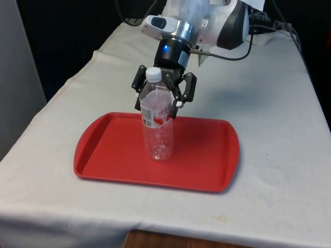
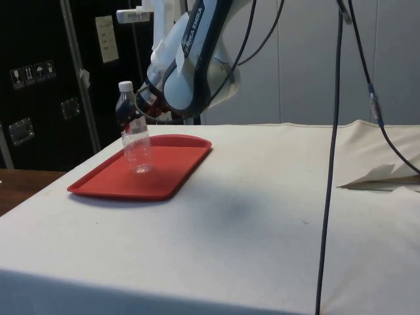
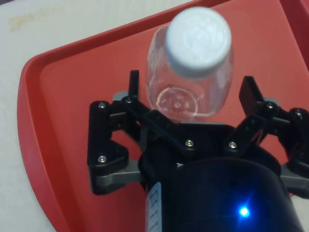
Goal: Place the bottle upright on the tray.
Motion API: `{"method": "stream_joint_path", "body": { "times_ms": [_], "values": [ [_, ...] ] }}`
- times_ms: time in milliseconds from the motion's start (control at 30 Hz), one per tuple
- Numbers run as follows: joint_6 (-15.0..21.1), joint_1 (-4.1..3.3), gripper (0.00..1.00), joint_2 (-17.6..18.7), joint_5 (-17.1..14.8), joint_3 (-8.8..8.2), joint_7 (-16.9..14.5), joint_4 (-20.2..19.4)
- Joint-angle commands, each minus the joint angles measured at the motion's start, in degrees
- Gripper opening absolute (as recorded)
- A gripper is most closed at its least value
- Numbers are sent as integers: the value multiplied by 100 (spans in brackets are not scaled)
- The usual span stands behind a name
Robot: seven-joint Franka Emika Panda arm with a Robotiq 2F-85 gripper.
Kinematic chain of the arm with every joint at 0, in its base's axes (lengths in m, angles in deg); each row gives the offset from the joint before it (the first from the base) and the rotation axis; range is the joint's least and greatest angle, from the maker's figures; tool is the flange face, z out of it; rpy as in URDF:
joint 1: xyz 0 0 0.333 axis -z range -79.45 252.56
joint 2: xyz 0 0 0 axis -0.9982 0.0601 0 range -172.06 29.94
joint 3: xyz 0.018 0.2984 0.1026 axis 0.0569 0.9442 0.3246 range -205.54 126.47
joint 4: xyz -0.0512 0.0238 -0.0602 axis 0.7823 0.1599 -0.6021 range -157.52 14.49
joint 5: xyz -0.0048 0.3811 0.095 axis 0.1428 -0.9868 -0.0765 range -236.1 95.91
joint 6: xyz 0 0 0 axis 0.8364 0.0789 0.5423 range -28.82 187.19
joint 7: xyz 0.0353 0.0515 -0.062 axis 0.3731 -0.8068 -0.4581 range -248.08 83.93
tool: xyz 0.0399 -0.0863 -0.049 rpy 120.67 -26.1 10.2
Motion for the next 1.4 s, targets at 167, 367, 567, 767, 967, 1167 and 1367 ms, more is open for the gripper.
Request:
{"method": "stream_joint_path", "body": {
  "times_ms": [167, 367, 567, 767, 967, 1167, 1367],
  "values": [
    [6, -34, 100, 6, -23, -17, 0, -6],
    [0, -17, 100, 0, 0, 0, 0, 0],
    [40, -57, 100, -29, -23, -6, 0, -57],
    [120, -103, 100, -103, -29, -11, 0, -178],
    [235, -149, 100, -223, -29, -6, 0, -367],
    [321, -183, 100, -321, -29, 6, 0, -521],
    [401, -212, 100, -395, -29, 11, 6, -636]
  ]
}}
